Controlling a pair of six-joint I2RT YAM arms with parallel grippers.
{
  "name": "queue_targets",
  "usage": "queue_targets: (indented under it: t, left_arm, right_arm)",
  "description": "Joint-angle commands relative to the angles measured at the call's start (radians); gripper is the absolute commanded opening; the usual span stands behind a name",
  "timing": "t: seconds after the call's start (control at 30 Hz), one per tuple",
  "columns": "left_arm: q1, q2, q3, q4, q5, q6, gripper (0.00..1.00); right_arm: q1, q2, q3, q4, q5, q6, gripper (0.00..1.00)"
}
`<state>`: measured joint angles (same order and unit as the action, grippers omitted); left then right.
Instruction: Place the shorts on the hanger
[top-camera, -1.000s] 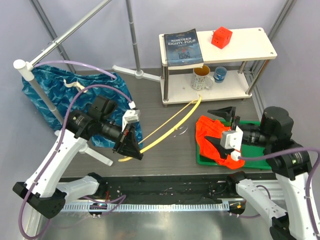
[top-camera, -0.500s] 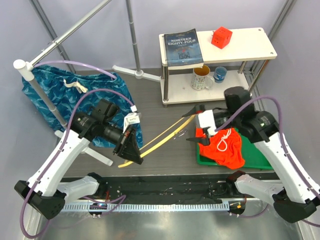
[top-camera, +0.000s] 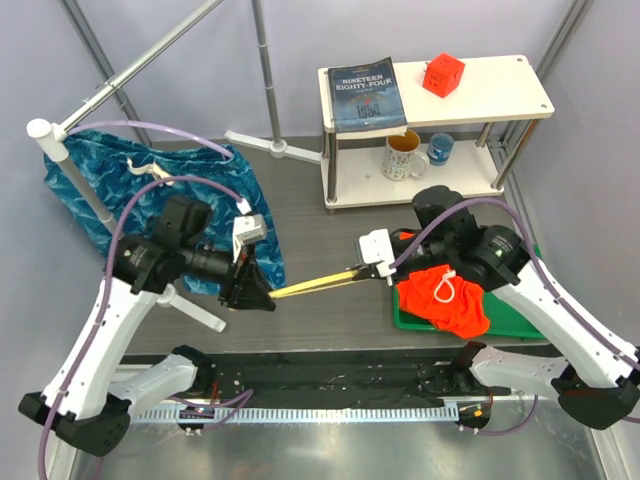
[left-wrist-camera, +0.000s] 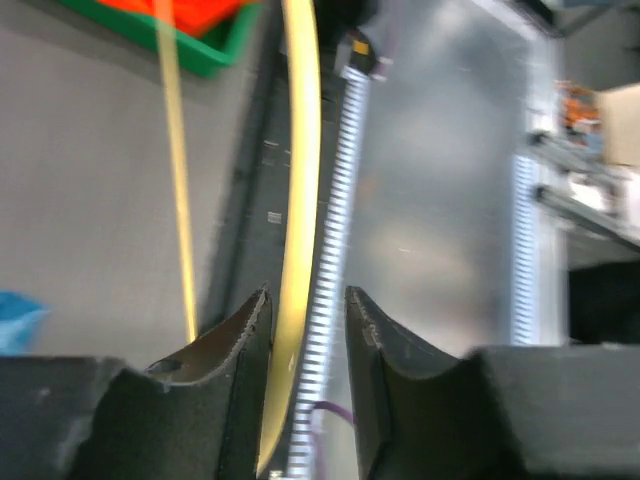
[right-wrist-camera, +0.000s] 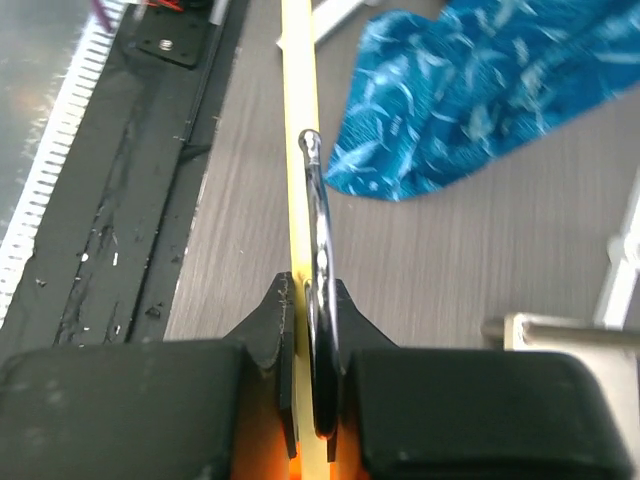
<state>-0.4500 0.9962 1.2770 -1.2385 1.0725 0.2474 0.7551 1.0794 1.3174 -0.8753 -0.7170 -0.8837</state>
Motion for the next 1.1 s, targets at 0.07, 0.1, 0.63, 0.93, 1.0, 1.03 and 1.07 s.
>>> queue_targets:
  t: [0.07,0.1,0.63,0.93,1.0,1.03,1.07]
  left_arm:
    - [0.016,-0.062,0.178,0.106,-0.367,0.055,0.71]
    - [0.017,-0.067,0.191,0.119,-0.37,0.085,0.85]
    - [-0.346,0.168,0.211,0.391,-0.721,0.239,0.93]
    - [-0.461,0.306,0.222,0.427,-0.666,0.266,0.67]
    - [-0.493,0.321,0.213,0.421,-0.658,0.26,0.61]
    - [-0.504,0.332,0.209,0.421,-0.649,0.254,0.6]
    - [-0.519,0.335,0.206,0.421,-0.648,0.245,0.58]
  right_arm:
    - [-0.016,-0.069,0.016,0.003,0.194,0.213,0.01]
    - [-0.016,-0.062,0.02,-0.014,0.218,0.232,0.01]
    - [0.019,0.05,0.161,-0.137,0.275,0.391,0.01]
    - [0.064,0.06,0.172,-0.148,0.284,0.382,0.01]
    - [0.069,0.07,0.181,-0.146,0.287,0.385,0.01]
    - [0.07,0.073,0.184,-0.143,0.289,0.388,0.01]
    - [0.07,0.076,0.187,-0.143,0.292,0.39,0.01]
